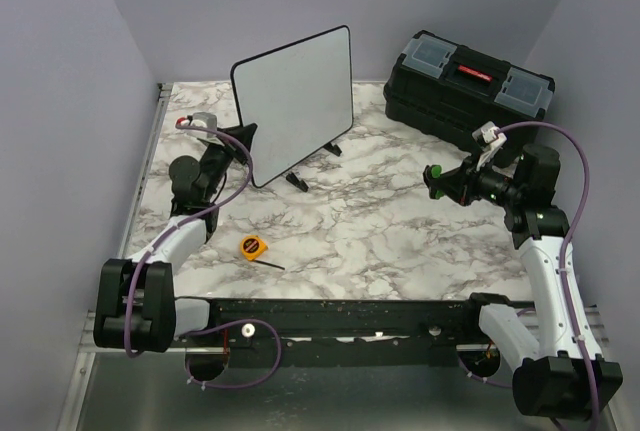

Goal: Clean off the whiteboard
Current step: Place the whiteboard at the center of the board.

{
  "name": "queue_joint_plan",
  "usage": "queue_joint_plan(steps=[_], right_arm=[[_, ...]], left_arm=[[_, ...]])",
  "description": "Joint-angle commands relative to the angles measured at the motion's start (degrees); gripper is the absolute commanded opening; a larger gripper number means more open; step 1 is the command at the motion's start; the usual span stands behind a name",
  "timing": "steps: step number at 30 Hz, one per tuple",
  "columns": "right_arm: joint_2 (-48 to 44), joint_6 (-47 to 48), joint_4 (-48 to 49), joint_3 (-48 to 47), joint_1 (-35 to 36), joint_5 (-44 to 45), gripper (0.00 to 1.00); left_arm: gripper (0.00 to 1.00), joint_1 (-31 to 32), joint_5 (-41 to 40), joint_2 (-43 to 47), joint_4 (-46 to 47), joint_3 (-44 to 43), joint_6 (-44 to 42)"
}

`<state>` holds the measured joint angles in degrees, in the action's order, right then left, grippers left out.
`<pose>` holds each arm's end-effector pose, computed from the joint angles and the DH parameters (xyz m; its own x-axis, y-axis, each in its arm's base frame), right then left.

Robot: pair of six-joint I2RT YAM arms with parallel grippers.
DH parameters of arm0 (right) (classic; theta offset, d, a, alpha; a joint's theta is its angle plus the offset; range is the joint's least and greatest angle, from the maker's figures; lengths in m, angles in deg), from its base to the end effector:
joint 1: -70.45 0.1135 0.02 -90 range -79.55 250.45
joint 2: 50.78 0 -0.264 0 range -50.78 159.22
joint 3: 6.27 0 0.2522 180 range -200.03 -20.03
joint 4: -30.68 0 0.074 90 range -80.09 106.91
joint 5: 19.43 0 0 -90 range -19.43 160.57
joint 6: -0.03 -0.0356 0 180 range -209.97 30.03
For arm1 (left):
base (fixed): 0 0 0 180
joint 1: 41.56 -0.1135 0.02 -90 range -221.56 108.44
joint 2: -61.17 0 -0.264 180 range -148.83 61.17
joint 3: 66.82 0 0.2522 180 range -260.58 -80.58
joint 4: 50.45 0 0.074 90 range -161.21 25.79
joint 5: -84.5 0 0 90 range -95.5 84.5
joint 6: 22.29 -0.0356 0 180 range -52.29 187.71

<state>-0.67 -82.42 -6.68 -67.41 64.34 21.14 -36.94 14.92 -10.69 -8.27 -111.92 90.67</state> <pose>0.1871 0.0072 0.3212 -0.3573 -0.0477 -0.9328 -0.6604 0.7191 0.2162 0.2646 -0.0338 0.2794 0.0838 -0.3735 -0.9238 0.4816 0.8268 -0.2906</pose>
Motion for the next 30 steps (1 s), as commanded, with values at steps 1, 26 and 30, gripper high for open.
queue_joint_plan(steps=[1,26,30], right_arm=[[-0.8,0.27,0.92,0.78,-0.37,-0.98,0.01],[-0.8,0.27,0.92,0.75,-0.37,-1.23,0.01],[-0.98,0.28,0.92,0.74,-0.36,-1.21,0.01]], left_arm=[[0.03,-0.4,4.05,-1.6,-10.65,-0.46,-7.42],[0.11,-0.49,0.11,1.28,-23.23,-1.69,-6.7],[0.12,-0.49,0.06,1.27,-25.02,-2.24,-6.61]])
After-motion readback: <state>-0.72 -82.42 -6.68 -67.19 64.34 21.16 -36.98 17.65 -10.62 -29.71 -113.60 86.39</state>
